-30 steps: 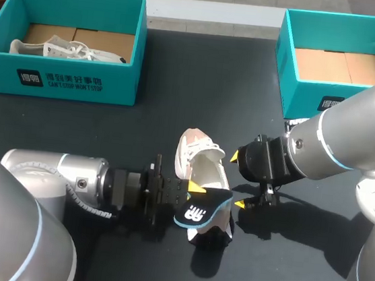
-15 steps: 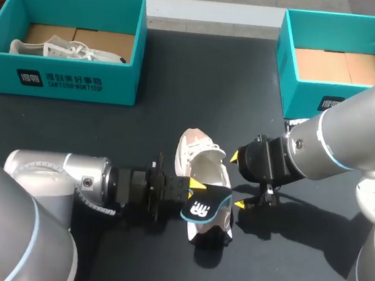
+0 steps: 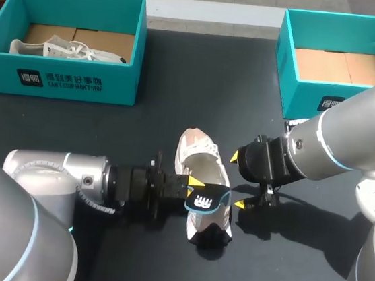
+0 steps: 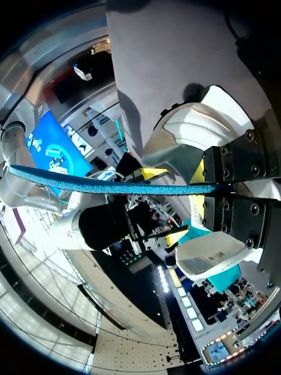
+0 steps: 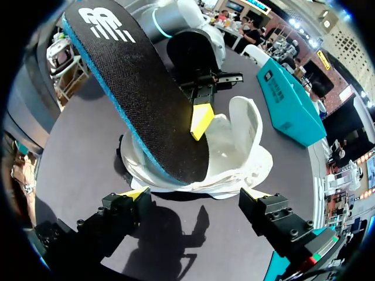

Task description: Take the shoe out of the shoebox, open the shoe tongue, remove and reinsert the insole, then place the shoe into the shoebox

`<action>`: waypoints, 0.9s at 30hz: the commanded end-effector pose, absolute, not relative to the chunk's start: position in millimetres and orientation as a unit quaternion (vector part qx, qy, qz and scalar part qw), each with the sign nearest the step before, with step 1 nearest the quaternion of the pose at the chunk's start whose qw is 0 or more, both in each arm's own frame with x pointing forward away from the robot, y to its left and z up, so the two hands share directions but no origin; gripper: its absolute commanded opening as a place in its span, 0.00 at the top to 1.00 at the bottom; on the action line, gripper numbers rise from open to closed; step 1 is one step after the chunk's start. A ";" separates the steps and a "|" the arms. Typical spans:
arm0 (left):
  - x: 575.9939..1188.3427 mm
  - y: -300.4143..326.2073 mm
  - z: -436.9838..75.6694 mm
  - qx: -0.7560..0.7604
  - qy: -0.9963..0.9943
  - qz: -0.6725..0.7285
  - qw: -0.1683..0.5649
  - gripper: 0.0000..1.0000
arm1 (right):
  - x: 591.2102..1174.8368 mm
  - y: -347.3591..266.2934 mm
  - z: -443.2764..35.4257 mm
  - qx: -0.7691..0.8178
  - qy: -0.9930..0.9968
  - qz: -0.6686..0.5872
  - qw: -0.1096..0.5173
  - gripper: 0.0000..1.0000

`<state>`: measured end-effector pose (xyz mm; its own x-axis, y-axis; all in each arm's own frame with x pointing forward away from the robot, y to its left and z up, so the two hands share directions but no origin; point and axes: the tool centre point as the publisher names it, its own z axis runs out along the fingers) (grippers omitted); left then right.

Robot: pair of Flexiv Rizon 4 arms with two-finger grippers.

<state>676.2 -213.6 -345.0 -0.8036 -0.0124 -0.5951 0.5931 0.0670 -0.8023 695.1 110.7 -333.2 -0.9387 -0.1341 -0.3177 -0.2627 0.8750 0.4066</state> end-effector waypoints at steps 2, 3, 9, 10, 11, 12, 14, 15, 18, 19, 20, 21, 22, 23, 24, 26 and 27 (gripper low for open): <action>673.4 -215.4 -335.2 0.208 0.695 -0.647 0.233 0.65 | 693.9 110.2 -333.1 -0.103 0.958 0.228 0.142 0.00; 672.1 -215.0 -332.3 0.209 0.696 -0.647 0.233 0.64 | 693.9 110.2 -333.1 -0.103 0.958 0.228 0.142 0.00; 662.9 -213.6 -321.7 0.212 0.695 -0.647 0.231 0.57 | 693.9 110.2 -333.1 -0.103 0.958 0.228 0.142 0.00; 661.1 -213.4 -319.6 0.213 0.695 -0.647 0.230 0.57 | 693.9 110.2 -333.1 -0.103 0.958 0.228 0.142 0.00; 659.6 -213.2 -316.9 0.213 0.693 -0.649 0.230 0.58 | 693.9 110.2 -333.1 -0.103 0.958 0.228 0.142 0.00; 658.1 -212.6 -313.9 0.213 0.690 -0.651 0.232 0.58 | 693.9 110.2 -333.1 -0.103 0.958 0.228 0.142 0.00; 655.4 -212.0 -309.5 0.213 0.689 -0.653 0.233 0.59 | 693.9 110.2 -333.1 -0.103 0.958 0.228 0.142 0.00; 653.0 -211.3 -306.1 0.214 0.688 -0.653 0.234 0.60 | 693.9 110.2 -333.1 -0.103 0.958 0.228 0.142 0.00; 645.7 -210.2 -300.1 0.217 0.686 -0.654 0.232 0.61 | 693.9 110.2 -333.1 -0.103 0.958 0.228 0.142 0.00; 643.4 -209.7 -299.0 0.218 0.687 -0.654 0.230 0.62 | 693.9 110.2 -333.1 -0.103 0.958 0.228 0.142 0.00; 640.9 -209.8 -297.6 0.219 0.686 -0.655 0.229 0.63 | 693.9 110.2 -333.1 -0.103 0.958 0.228 0.142 0.00; 640.1 -210.3 -296.6 0.219 0.686 -0.655 0.229 0.64 | 693.9 110.2 -333.1 -0.103 0.958 0.228 0.142 0.00; 638.5 -211.1 -296.1 0.219 0.686 -0.656 0.227 0.68 | 693.9 110.2 -333.1 -0.103 0.958 0.228 0.142 0.00; 637.0 -212.4 -295.5 0.219 0.685 -0.656 0.227 0.71 | 693.9 110.2 -333.1 -0.103 0.958 0.228 0.142 0.00; 636.0 -213.3 -295.4 0.219 0.685 -0.657 0.226 0.75 | 693.9 110.2 -333.1 -0.103 0.958 0.228 0.142 0.00; 634.4 -215.2 -296.5 0.221 0.684 -0.658 0.224 1.00 | 693.9 110.2 -333.1 -0.103 0.958 0.228 0.142 0.00; 633.8 -216.6 -298.2 0.221 0.684 -0.659 0.220 1.00 | 693.9 110.2 -333.1 -0.103 0.958 0.228 0.142 0.00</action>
<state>636.5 -214.9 -296.2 -0.8044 0.0069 -0.5941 0.5940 0.0327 -0.8038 695.1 110.1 -332.7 -0.9388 -0.1337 -0.3176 -0.2621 0.8755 0.4060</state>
